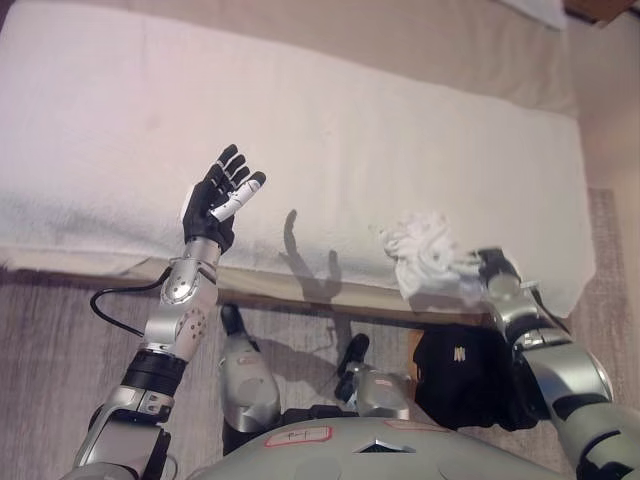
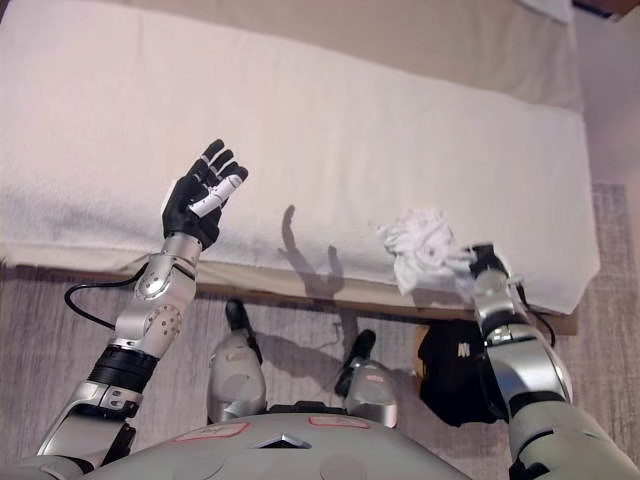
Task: Put the clothes on the bed into the basket.
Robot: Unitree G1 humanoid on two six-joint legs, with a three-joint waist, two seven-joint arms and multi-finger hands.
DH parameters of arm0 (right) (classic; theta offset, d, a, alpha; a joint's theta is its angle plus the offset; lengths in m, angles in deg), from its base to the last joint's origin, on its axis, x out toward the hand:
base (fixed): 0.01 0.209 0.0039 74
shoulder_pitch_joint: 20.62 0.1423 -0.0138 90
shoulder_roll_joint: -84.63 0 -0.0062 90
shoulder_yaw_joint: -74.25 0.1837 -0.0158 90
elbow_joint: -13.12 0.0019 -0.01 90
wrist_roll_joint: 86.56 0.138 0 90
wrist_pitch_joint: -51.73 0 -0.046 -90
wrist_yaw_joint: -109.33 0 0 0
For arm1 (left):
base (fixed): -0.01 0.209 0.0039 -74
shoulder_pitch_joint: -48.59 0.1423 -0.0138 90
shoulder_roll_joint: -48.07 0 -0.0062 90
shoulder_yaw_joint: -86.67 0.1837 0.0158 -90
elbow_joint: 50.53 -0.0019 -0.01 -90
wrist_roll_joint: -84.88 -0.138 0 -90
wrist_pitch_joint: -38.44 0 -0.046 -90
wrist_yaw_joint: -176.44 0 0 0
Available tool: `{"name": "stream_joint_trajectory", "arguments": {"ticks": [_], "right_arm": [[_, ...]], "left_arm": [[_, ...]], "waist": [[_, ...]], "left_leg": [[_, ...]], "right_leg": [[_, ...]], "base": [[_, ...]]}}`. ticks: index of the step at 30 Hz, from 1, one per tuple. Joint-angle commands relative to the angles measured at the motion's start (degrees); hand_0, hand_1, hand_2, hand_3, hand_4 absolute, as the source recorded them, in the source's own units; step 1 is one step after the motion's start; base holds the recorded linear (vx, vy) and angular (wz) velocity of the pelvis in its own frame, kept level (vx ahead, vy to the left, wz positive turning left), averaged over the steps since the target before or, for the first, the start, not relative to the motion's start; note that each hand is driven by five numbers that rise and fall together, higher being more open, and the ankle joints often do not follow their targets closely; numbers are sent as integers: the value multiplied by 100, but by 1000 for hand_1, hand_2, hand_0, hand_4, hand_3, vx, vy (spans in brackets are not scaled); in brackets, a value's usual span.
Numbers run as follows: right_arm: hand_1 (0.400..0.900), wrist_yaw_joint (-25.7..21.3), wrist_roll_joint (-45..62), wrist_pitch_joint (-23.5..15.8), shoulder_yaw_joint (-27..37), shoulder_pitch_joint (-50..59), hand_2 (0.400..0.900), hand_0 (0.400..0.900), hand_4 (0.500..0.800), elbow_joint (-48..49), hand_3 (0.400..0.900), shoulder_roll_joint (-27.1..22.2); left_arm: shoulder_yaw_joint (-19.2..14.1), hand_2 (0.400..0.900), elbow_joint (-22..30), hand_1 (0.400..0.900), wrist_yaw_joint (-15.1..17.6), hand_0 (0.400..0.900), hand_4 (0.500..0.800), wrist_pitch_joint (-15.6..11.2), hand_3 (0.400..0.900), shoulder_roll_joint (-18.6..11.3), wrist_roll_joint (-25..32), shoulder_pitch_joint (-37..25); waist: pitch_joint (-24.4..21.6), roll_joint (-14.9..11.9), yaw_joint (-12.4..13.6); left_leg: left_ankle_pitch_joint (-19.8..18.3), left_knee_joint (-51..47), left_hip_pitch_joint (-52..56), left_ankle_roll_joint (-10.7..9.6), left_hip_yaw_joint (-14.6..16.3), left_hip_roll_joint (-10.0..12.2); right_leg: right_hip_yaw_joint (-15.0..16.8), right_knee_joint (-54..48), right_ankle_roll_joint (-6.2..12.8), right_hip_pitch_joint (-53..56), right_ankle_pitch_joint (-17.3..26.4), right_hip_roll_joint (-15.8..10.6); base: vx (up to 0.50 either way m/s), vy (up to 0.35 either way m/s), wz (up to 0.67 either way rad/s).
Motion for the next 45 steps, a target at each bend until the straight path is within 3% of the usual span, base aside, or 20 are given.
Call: {"name": "stream_joint_trajectory", "arguments": {"ticks": [1, 15, 29, 33, 35, 45], "right_arm": [[400, 18, -15, -33, 238, -207, 400, 400, 500, -152, 400, -669], [400, 267, 521, -60, 1151, -1185, 400, 400, 500, -1250, 400, -983], [400, 250, 569, 15, 1618, -1256, 400, 400, 500, -1680, 400, -1871], [400, 224, 589, -7, 1669, -1457, 400, 400, 500, -1415, 400, -1862], [400, 214, 542, -20, 1797, -1523, 400, 400, 500, -1341, 400, -2255], [400, 186, 444, -33, 2163, -1620, 400, 400, 500, -1355, 400, -3148]], "left_arm": [[-129, 900, 188, 900, -310, 900, 800, -289, 900, 277, -279, -206], [175, 900, -91, 900, -593, 900, 800, -193, 900, 394, -518, -364], [420, 900, -101, 900, -785, 900, 800, -216, 900, 418, -485, -519], [300, 900, -62, 900, -812, 900, 800, -225, 900, 434, -426, -470], [204, 900, -52, 900, -745, 900, 800, -239, 900, 408, -425, -422], [62, 900, 24, 900, -671, 900, 800, -276, 900, 407, -444, -315]], "waist": [[-299, 394, -28], [-472, 556, -402], [-320, 799, -497], [-281, 832, -560], [-246, 828, -590], [-186, 822, -613]], "left_leg": [[-4, -91, 216, -170, -110, 238], [-155, -117, 659, -165, 305, 247], [-422, 295, 569, -175, 310, 252], [-424, 384, 533, -208, 328, 323], [-420, 443, 504, -241, 324, 375], [-284, 519, 574, -380, 355, 577]], "right_leg": [[-485, -8, 491, 579, 27, -38], [-298, -8, 535, 728, 23, -131], [-236, -4, 556, 764, -36, -253], [-178, -2, 515, 731, -77, -207], [-140, -8, 485, 711, -136, -156], [-10, -8, 406, 695, -314, 36]], "base": [[20, -3, -7], [34, 4, -15], [37, -5, -6], [36, -25, -11], [48, -43, -8], [57, -34, -8]]}}
